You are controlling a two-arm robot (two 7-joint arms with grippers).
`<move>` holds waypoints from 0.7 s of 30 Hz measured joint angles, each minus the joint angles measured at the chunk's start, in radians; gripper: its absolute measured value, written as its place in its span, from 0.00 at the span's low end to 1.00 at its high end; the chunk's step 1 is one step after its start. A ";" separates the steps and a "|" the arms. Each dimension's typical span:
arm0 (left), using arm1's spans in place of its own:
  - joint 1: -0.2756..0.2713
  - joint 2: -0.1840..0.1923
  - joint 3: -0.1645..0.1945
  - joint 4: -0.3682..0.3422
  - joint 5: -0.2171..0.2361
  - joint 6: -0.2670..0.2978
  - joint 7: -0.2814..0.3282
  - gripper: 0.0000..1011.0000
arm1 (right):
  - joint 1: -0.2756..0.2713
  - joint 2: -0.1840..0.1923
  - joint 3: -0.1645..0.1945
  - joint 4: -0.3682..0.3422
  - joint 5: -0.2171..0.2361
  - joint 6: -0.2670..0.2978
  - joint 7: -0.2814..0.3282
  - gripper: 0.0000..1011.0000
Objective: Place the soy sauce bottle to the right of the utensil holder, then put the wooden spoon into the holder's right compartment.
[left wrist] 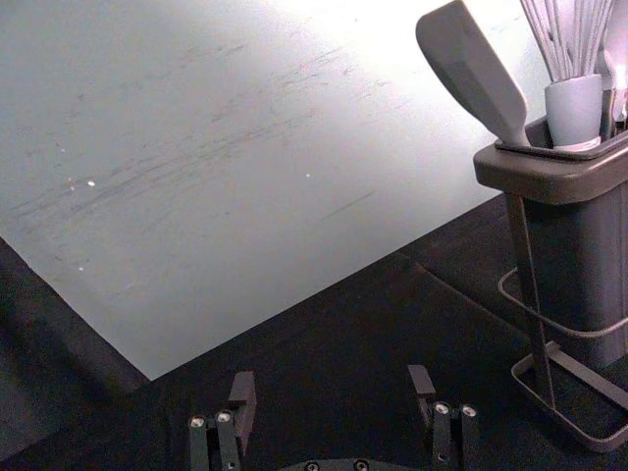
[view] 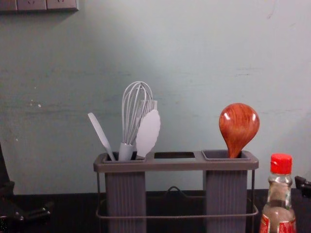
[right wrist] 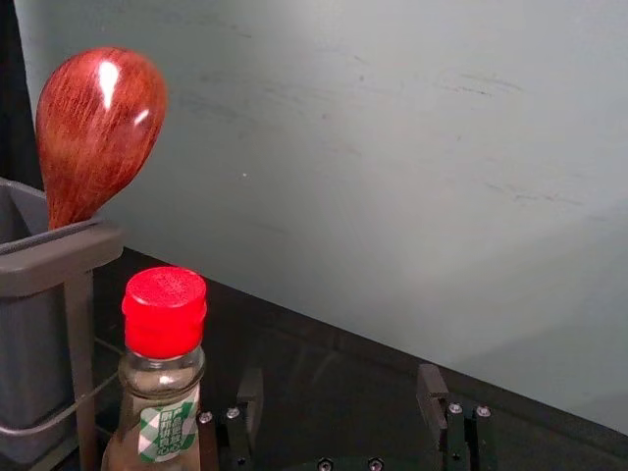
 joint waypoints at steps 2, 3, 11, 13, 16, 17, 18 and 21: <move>0.000 0.000 0.000 0.000 0.000 0.000 0.000 1.00 | 0.000 0.000 -0.003 0.004 0.001 -0.002 0.000 0.99; 0.000 0.000 0.000 0.000 0.000 0.000 0.000 1.00 | 0.000 0.000 -0.003 0.004 0.001 -0.003 -0.001 0.99; 0.000 0.000 0.000 0.000 0.000 0.000 0.000 1.00 | -0.003 0.000 -0.005 0.003 0.007 -0.007 -0.011 0.99; 0.000 0.000 0.000 0.000 0.000 0.000 0.000 1.00 | -0.003 -0.001 -0.005 0.002 0.008 -0.006 -0.012 0.99; 0.000 0.000 0.000 0.000 0.000 0.000 0.000 1.00 | -0.003 -0.001 -0.005 0.001 0.007 -0.006 -0.012 0.99; 0.000 0.000 0.000 0.000 0.000 0.000 0.000 1.00 | -0.003 -0.001 -0.005 0.001 0.007 -0.006 -0.012 0.99; 0.000 0.000 0.000 0.000 0.000 0.000 0.000 1.00 | -0.003 -0.001 -0.005 0.001 0.007 -0.006 -0.012 0.99; 0.000 0.000 0.000 0.000 0.000 0.000 0.000 1.00 | -0.003 -0.001 -0.005 0.001 0.007 -0.006 -0.013 0.99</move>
